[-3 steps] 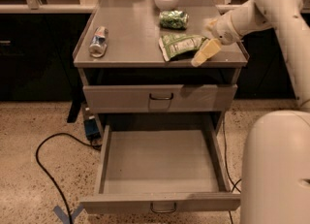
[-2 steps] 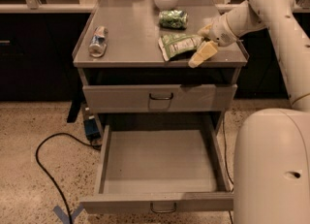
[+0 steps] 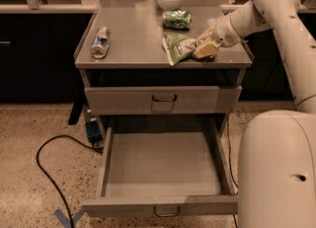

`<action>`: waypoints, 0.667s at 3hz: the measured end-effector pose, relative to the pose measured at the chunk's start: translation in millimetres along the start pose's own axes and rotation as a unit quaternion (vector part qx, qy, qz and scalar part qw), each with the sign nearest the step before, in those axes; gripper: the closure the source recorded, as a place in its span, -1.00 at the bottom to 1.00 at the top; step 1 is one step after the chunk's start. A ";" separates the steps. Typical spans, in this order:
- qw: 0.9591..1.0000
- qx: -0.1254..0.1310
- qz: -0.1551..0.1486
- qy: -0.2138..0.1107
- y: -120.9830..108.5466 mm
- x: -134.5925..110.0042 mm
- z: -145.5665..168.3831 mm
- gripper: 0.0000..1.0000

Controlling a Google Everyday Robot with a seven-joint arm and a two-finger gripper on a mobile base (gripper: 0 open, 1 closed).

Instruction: Place green jalapeno chip bag into middle drawer

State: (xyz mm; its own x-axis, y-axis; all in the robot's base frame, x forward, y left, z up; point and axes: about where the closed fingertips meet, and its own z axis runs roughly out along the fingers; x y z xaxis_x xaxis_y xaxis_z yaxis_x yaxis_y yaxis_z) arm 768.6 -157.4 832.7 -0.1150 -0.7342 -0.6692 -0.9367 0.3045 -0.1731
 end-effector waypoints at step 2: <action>1.000 -0.004 -0.028 0.012 13.9 -21.8 2.9 1.00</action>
Offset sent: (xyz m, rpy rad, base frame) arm -0.1085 0.0990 0.0099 -0.1269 0.0087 0.1603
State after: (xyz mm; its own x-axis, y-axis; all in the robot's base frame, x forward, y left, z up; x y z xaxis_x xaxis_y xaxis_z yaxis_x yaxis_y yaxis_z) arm 759.1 -135.4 842.8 -0.0704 -0.7648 -0.6404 -0.9444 0.2577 -0.2040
